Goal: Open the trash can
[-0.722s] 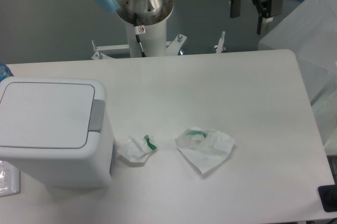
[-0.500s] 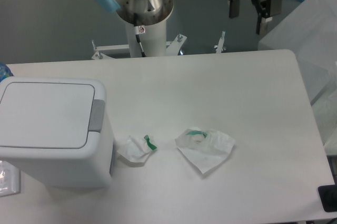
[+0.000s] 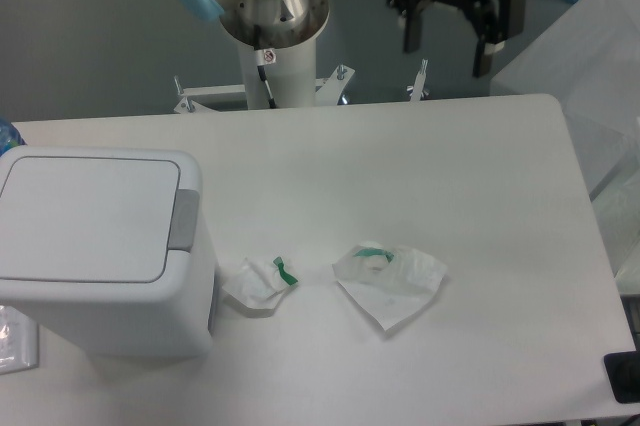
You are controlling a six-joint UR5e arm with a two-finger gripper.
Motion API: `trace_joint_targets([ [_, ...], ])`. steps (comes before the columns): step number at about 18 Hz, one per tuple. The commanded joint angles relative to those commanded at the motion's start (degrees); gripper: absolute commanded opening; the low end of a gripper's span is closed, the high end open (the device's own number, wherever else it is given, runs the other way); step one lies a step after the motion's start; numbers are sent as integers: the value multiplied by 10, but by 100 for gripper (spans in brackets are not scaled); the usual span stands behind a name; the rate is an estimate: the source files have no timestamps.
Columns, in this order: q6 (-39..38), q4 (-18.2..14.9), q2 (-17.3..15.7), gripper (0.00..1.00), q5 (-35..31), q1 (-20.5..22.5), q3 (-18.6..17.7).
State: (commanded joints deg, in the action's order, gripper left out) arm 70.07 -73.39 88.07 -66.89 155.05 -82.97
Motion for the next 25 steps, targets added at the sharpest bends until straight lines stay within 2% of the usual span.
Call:
trace_joint_targets([
  [3, -65, 21, 7, 100, 2, -15, -3],
  [8, -230, 41, 17, 100, 1, -66, -11],
  [13, -274, 62, 32, 100, 2, -97, -10],
  [17, -360, 62, 47, 100, 1, -128, -11],
  [22, -396, 66, 43, 100, 3, -141, -41],
  [25, -465, 108, 67, 100, 3, -155, -41],
])
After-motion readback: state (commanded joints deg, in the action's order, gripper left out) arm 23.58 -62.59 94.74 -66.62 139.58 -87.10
